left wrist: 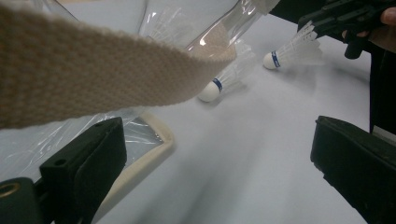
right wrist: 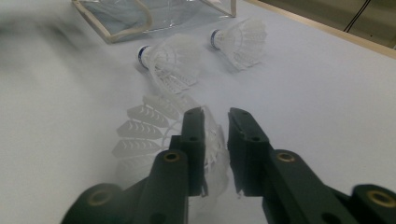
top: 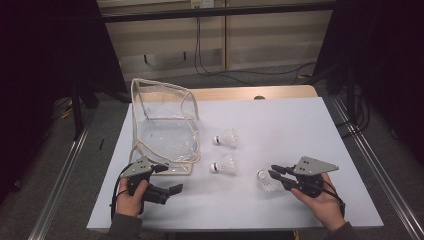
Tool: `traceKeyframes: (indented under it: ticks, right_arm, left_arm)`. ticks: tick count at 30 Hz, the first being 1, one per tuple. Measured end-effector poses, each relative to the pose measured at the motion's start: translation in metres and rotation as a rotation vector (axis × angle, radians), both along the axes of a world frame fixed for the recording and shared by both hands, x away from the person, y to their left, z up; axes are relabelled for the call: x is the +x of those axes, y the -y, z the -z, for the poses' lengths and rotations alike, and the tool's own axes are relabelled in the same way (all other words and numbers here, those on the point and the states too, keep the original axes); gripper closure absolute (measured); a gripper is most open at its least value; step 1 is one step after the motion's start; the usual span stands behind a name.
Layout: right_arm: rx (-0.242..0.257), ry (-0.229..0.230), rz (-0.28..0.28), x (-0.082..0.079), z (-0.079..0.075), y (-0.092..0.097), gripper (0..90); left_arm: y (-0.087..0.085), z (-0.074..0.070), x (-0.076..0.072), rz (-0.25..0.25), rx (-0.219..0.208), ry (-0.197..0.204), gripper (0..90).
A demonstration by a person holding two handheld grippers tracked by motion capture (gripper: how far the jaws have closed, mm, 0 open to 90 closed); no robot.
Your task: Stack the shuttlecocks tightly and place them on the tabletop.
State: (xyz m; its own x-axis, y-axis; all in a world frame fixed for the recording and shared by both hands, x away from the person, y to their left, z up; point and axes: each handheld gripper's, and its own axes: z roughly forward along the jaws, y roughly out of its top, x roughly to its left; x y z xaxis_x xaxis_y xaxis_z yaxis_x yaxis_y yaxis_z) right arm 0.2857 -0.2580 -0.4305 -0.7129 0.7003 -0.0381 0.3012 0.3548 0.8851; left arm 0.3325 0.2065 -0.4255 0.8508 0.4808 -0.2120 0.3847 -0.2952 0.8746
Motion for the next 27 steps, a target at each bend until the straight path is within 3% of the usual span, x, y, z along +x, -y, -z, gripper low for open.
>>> traceKeyframes:
  ticks: [4, 19, 27]
  right_arm:
    - [0.008, 0.005, 0.007, 0.004, -0.002, 0.002, 89.7]
    - [0.1, -0.063, 0.036, 0.018, -0.006, 0.005, 90.0]
    - [0.1, -0.082, 0.086, 0.028, -0.001, 0.012, 88.2]
  left_arm:
    - [0.0, 0.0, 0.0, -0.006, -0.008, 0.003, 3.7]
    - [0.002, 0.0, 0.001, 0.003, 0.001, 0.001, 3.7]
    - [0.002, 0.0, 0.001, 0.004, 0.0, 0.004, 3.8]
